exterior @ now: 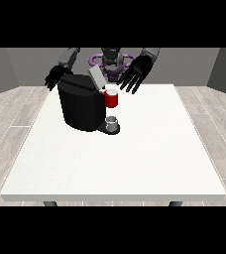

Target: Insert the coffee pod into the coffee machine and close the lid

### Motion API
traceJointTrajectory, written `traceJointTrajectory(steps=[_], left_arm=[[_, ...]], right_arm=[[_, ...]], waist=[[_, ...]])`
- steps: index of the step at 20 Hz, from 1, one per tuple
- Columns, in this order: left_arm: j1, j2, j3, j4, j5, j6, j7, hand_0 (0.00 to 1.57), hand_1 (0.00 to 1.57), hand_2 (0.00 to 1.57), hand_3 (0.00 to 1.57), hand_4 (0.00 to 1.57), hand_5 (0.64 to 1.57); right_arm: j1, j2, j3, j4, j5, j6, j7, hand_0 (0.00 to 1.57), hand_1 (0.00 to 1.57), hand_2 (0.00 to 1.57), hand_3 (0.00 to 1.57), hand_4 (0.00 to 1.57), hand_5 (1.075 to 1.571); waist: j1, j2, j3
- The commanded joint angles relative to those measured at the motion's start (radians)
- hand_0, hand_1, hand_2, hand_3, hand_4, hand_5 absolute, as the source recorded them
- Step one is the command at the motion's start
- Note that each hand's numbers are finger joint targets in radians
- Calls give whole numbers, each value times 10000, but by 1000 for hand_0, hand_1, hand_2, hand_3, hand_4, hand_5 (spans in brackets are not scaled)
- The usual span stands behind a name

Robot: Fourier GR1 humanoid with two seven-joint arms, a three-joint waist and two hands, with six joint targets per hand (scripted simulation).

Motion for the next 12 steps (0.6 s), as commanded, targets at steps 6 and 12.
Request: traceJointTrajectory(steps=[6, 12], left_arm=[[1187, -1108, 1096, -289, 1416, 85, -39, 0, 0, 0, 0, 0, 1571], [2521, -2081, 2734, -282, 3548, -143, -652, 0, 0, 0, 0, 237, 1571]], right_arm=[[887, 7, -335, 314, -278, 68, -372, 0, 0, 0, 0, 434, 1571], [1405, -419, -723, 121, -582, 325, -165, 0, 0, 0, 0, 445, 1571]], waist=[[826, -1282, -10], [1579, -2531, -20]])
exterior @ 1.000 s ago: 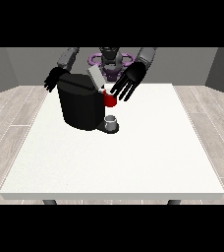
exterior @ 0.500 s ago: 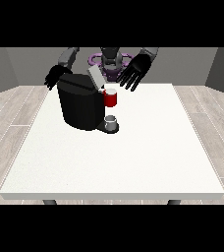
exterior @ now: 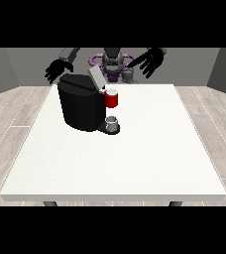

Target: Insert the coffee pod into the coffee machine and close the lid

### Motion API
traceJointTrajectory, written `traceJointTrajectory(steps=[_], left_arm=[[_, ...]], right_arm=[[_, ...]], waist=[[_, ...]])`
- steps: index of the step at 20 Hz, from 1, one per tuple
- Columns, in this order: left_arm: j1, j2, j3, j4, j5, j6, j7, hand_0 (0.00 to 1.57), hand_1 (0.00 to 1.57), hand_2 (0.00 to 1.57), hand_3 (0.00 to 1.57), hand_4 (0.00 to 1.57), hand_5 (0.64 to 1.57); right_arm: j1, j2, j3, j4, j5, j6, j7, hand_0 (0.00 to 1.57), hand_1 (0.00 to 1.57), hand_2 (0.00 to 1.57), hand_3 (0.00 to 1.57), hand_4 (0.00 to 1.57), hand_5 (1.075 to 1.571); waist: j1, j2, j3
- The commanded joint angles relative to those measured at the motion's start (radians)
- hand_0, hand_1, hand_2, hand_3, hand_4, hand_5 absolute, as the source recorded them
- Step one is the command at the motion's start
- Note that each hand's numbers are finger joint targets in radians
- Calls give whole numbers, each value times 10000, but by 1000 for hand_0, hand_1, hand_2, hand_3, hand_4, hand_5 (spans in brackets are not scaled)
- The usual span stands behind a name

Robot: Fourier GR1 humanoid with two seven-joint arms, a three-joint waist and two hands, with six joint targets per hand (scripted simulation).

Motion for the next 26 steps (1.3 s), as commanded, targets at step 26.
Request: traceJointTrajectory(steps=[26], left_arm=[[4900, -2522, 568, -3120, 3689, -731, 221, 0, 0, 0, 0, 88, 1571]], right_arm=[[-823, -1107, 1126, -1414, 570, 1814, 1178, 0, 0, 0, 0, 215, 1571]], waist=[[2374, -1767, 10]])
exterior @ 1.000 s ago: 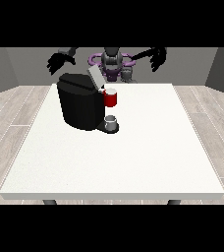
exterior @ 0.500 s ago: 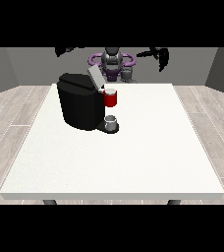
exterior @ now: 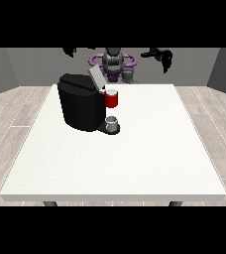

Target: Insert the coffee pod into the coffee machine and close the lid

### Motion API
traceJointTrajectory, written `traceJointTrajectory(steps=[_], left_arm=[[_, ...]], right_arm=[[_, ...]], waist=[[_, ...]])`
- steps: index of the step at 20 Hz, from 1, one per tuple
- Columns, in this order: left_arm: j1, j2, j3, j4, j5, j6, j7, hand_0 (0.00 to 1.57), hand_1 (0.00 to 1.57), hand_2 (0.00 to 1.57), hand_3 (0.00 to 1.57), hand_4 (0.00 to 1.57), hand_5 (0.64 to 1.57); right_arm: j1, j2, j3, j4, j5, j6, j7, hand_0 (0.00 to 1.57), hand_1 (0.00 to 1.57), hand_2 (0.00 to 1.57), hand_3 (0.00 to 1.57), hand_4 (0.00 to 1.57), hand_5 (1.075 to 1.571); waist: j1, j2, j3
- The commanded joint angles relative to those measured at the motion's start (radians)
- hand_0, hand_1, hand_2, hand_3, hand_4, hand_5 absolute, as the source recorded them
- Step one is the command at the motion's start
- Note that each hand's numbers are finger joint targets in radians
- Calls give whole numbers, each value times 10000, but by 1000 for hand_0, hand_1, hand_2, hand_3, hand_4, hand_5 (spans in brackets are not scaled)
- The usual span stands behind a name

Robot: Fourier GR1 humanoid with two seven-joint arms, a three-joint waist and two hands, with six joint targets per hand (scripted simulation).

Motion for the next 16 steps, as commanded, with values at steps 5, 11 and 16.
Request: traceJointTrajectory(steps=[5, 11, 16], left_arm=[[1449, 63, -609, -2247, 890, -175, 755, 0, 0, 0, 0, 0, 1571], [1483, -209, -1065, -3291, 1425, 336, 1126, 0, 0, 0, 0, 0, 1571], [2006, -129, -1435, -3827, 1131, 704, 482, 0, 0, 0, 0, 0, 1571]], right_arm=[[-429, 363, 381, 208, 358, 119, 133, 0, 0, 0, 0, 0, 1571], [-1598, -1, -611, 1637, -171, 429, -553, 0, 0, 0, 0, 0, 1571], [-2201, 3, -694, 2185, -176, 584, -778, 0, 0, 0, 0, 0, 1571]], waist=[[26, 473, 1], [473, 1573, 3], [172, 2309, 2]])
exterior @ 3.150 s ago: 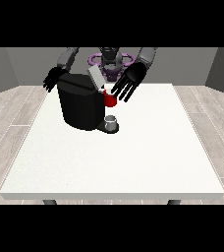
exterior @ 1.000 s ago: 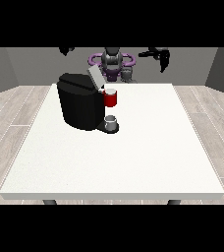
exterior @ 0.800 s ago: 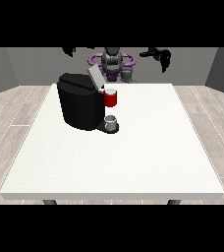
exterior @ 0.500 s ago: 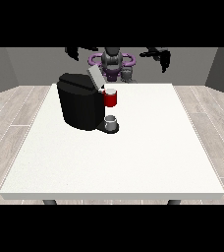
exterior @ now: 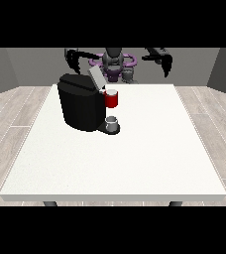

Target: Insert the coffee pod into the coffee machine and close the lid

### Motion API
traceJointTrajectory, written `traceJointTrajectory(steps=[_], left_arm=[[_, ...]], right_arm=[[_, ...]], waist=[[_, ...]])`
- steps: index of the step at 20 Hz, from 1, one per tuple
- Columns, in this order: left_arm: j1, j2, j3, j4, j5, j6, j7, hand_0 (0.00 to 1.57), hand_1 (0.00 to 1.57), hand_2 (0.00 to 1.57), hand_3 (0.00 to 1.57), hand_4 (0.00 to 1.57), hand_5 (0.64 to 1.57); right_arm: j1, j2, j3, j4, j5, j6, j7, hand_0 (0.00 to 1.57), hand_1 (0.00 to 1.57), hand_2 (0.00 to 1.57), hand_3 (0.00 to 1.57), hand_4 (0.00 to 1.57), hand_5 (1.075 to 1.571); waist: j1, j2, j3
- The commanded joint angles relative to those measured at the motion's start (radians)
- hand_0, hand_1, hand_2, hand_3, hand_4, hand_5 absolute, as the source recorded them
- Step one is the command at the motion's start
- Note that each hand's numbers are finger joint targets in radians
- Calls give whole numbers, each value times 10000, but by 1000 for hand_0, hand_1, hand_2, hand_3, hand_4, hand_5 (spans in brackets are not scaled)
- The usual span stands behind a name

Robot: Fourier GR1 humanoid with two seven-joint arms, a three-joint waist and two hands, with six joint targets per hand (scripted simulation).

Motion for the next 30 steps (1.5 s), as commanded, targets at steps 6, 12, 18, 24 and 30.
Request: traceJointTrajectory(steps=[6, 12, 18, 24, 30], left_arm=[[461, 36, -388, -968, 141, 636, 222, 0, 0, 0, 0, 0, 1571], [660, 510, -219, -1421, 532, 499, 322, 0, 0, 0, 0, 0, 1571], [766, 642, -383, -1703, 581, 666, 668, 0, 0, 0, 0, 0, 1571], [715, 689, -622, -1868, 584, 617, 625, 0, 0, 0, 0, 0, 1571], [899, 749, -579, -1815, 715, 714, 785, 0, 0, 0, 0, 0, 1571]], right_arm=[[-1038, 510, 285, 941, 505, -344, -348, 0, 0, 0, 0, 0, 1571], [-1389, 313, 336, 1502, 732, 111, -745, 0, 0, 0, 0, 0, 1571], [-2151, 204, -9, 2016, 769, -82, -517, 0, 0, 0, 0, 40, 1571], [-2559, 290, 77, 2542, 889, 91, -803, 0, 0, 0, 0, 0, 1571], [-2736, 402, 198, 2501, 879, 194, -198, 0, 0, 0, 0, 0, 1571]], waist=[[-340, 724, -1], [-332, 934, -1], [-263, 1030, -1], [-61, 1230, -1], [-215, 836, -2]])
